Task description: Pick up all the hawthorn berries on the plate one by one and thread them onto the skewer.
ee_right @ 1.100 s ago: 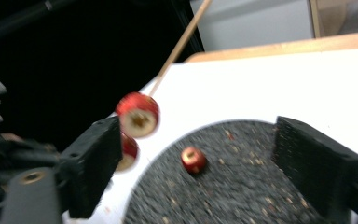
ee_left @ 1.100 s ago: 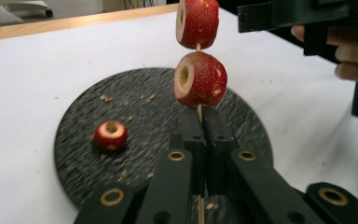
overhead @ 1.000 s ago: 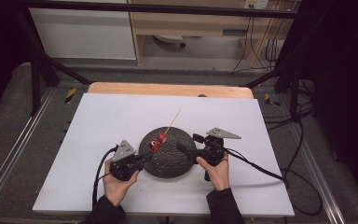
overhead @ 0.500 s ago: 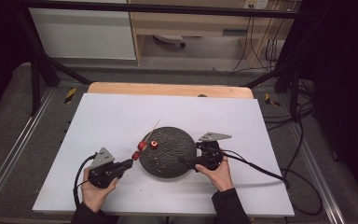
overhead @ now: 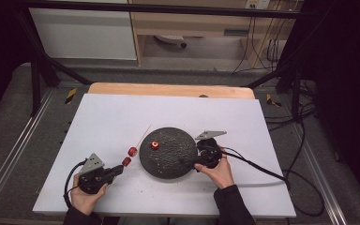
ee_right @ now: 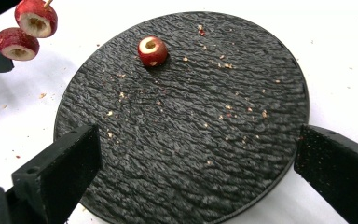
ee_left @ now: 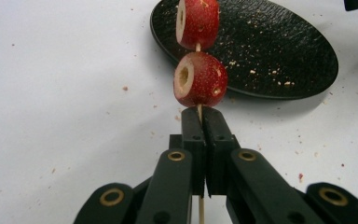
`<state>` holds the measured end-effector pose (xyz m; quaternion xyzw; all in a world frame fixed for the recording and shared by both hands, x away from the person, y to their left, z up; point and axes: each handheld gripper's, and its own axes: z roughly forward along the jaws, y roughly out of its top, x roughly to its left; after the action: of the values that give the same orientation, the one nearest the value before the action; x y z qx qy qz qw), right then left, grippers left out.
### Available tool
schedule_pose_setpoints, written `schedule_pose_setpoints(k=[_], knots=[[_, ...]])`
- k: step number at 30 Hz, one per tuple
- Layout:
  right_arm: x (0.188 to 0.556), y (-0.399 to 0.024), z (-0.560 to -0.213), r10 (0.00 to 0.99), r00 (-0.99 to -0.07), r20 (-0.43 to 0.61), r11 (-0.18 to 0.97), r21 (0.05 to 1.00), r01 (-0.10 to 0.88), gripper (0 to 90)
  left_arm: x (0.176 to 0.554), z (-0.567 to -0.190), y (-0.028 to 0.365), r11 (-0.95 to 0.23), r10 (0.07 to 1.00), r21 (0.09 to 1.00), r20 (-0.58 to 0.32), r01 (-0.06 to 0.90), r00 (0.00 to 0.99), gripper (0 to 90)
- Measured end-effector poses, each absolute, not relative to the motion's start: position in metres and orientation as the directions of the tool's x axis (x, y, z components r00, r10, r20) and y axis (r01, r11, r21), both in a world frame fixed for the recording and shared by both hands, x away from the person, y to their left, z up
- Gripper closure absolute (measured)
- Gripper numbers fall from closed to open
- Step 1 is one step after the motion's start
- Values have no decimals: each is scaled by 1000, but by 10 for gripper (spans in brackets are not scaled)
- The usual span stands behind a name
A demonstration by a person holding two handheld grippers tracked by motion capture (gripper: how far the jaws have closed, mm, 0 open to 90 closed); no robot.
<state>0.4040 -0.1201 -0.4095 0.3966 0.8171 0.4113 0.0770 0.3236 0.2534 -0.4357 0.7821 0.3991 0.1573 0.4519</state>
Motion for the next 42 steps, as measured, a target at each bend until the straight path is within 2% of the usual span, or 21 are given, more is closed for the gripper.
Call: schedule_pose_setpoints(k=[23,35,42], knots=[[451,-48,-395,679,-722,133,491,648,582,55,326,-437,268,-263,782,828,-118,496,613,883],[473,-22,-397,654,-748,117,562,587,583,118,327,-437,269,-262,782,826,-121,499,612,882],[480,-9,-402,627,-769,125,598,555,578,207,327,-437,269,-255,782,828,-126,499,610,882]])
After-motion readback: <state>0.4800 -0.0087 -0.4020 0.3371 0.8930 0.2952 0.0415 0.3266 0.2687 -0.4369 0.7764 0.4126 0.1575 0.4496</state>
